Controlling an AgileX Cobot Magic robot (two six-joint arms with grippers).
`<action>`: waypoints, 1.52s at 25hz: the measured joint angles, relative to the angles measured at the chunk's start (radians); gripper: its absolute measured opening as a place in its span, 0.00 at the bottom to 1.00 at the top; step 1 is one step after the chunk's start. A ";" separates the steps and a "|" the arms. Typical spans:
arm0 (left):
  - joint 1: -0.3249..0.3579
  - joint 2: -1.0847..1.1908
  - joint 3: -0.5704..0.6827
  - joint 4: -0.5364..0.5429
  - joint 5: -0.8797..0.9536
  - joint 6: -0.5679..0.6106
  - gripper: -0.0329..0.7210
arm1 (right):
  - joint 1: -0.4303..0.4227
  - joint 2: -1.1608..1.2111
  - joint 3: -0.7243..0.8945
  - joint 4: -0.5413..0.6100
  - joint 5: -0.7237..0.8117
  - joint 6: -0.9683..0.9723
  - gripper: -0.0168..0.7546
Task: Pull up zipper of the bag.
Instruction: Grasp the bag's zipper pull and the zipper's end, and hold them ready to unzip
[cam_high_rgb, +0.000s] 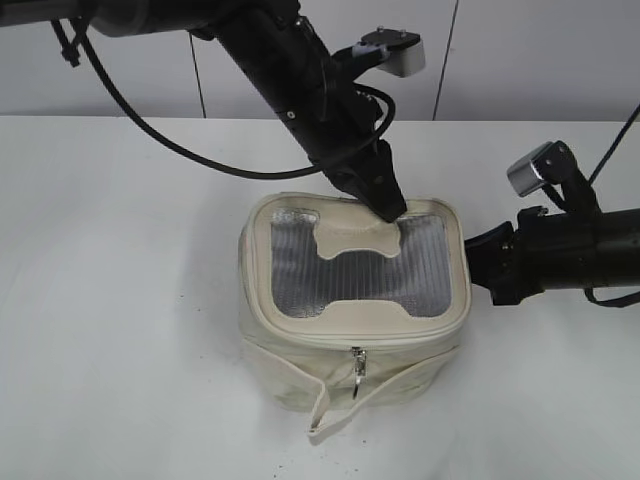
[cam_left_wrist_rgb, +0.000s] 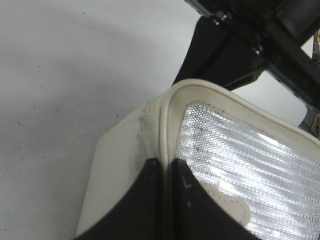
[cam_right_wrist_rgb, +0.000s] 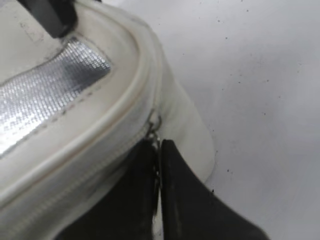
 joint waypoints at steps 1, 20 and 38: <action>0.000 0.000 0.000 -0.002 0.001 0.000 0.10 | 0.000 -0.013 0.007 -0.018 -0.006 0.039 0.03; -0.014 0.000 0.003 -0.032 -0.014 -0.031 0.09 | 0.001 -0.376 0.216 -0.128 -0.140 0.527 0.03; 0.003 -0.002 0.012 -0.048 -0.059 -0.196 0.09 | 0.001 -0.492 0.325 -0.119 -0.082 0.631 0.03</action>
